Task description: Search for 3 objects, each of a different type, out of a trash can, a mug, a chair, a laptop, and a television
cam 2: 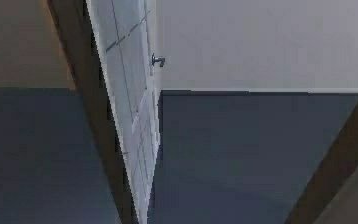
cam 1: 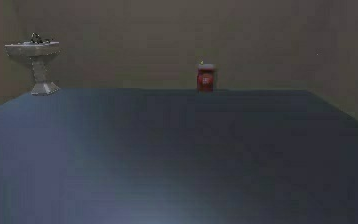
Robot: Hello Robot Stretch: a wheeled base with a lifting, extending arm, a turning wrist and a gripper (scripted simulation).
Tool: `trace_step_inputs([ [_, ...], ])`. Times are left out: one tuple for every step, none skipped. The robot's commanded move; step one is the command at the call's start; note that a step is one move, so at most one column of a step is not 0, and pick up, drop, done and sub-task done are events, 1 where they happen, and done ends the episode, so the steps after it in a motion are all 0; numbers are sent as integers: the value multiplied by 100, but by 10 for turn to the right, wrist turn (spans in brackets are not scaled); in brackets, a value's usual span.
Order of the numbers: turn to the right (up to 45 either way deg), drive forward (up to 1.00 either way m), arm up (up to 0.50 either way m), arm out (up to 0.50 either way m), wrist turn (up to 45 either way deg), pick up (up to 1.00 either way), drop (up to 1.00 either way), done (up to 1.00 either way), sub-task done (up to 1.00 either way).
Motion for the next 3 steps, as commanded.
trace_step_inputs([
  [0, 50, 0, 0, 0, 0, 0, 0, 0],
  [390, 0, 0, 0, 0, 0, 0, 0, 0],
  [0, 15, 0, 0, 0, 0, 0, 0, 0],
])
